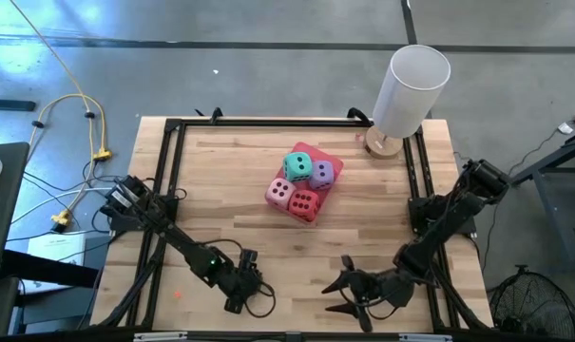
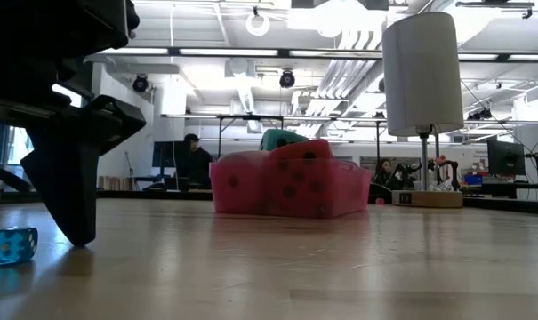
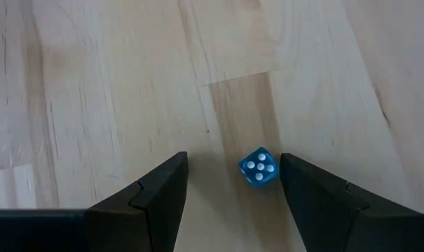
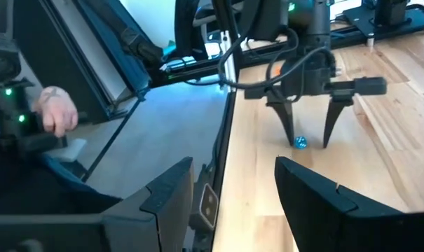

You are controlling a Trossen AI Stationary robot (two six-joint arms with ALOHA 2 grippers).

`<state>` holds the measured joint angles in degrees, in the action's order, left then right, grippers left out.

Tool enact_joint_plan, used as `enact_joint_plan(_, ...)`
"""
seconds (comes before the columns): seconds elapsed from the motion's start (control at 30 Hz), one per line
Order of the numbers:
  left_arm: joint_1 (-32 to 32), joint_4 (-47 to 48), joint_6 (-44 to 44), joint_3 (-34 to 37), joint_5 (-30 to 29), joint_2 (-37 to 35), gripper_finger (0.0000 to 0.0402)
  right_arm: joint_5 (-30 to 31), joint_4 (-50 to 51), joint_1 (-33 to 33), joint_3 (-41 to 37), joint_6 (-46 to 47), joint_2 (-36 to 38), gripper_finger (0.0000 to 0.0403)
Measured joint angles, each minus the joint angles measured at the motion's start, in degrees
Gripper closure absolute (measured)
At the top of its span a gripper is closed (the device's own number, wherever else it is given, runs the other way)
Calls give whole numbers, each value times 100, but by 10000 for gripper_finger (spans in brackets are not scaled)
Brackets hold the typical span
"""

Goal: Pick & Place Dice
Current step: Put the small light blue die into the red bin

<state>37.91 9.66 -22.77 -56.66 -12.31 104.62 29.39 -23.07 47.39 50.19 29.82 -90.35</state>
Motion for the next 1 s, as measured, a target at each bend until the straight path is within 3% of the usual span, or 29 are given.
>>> enact_joint_plan(0.4,139,35,-21,15,-14,13,193,57,14,271,0,344,0,211)
enact_joint_plan(0.8,202,62,149,21,16,22,314,57,-109,287,0,572,0,211)
enact_joint_plan(1.0,208,47,294,23,-133,28,353,64,28,268,0,392,0,211)
